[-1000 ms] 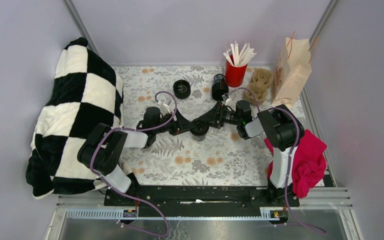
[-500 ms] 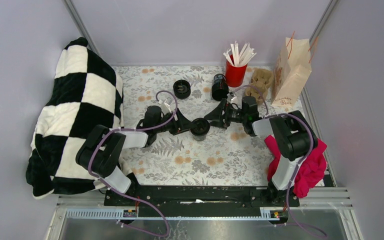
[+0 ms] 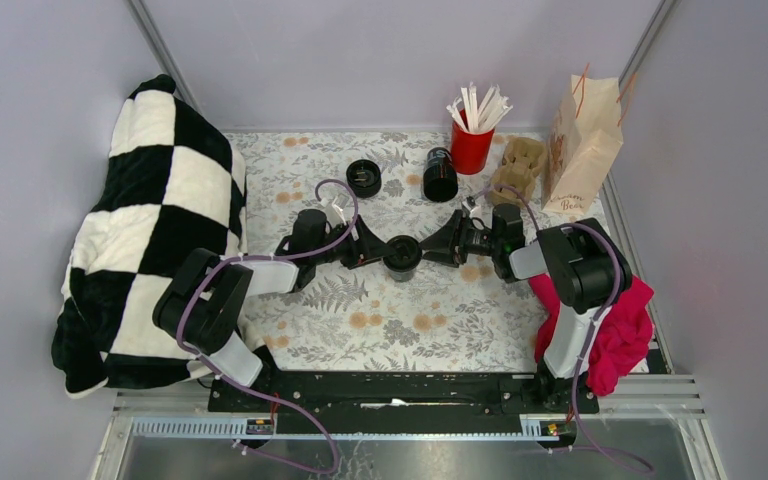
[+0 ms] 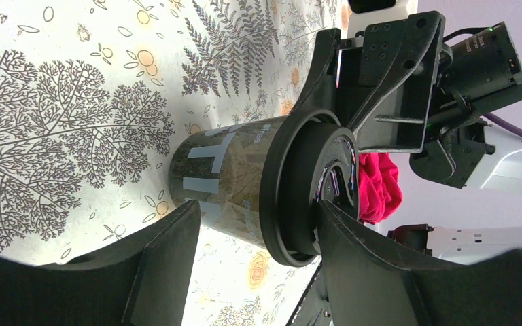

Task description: Pack the takeout coffee

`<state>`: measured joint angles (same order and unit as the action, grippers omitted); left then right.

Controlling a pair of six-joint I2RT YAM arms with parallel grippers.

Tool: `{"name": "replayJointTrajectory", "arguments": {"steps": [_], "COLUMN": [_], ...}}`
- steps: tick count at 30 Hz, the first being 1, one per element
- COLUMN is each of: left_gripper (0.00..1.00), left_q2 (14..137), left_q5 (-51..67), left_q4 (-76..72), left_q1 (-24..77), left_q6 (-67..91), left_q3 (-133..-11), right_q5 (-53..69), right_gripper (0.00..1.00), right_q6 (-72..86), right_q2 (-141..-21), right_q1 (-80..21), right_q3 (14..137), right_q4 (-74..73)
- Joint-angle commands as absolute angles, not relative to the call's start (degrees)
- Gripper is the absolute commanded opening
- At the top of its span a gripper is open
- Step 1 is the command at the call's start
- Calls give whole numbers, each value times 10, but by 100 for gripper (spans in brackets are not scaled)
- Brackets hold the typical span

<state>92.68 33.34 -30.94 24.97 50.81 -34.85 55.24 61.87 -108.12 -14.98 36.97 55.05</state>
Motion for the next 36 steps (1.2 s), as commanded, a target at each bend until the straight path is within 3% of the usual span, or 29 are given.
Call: {"name": "replayJointTrajectory", "arguments": {"steps": [1,5,7,10,16,22,36], "left_gripper": [65,65,65,64,64,64,64], "left_q2": [969,971,978,989,984,980,987], "left_q5": [251,242,238,240,238,231,234], "left_q4": [-150,-153,-160,-175,-166,-152,-152], "left_q1": [255,257,258,257,257,257,258], "left_q6": [441,441,442,444,439,431,431], "left_q3": [-320,-315,-307,-293,-296,-306,-314], "right_q5": [560,493,426,378,455,501,506], "right_gripper": [60,50,50,51,59,68,69], "right_q6": [606,522,486,500,512,622,631], "right_q2": [-1097,-1125,-1126,-1115,-1045,-1089,-1143], "right_q1": [-159,-164,-164,-164,-162,-160,-196], "right_q3": [377,384,361,314,382,446,451], "right_q4": [567,471,404,421,389,500,545]}}
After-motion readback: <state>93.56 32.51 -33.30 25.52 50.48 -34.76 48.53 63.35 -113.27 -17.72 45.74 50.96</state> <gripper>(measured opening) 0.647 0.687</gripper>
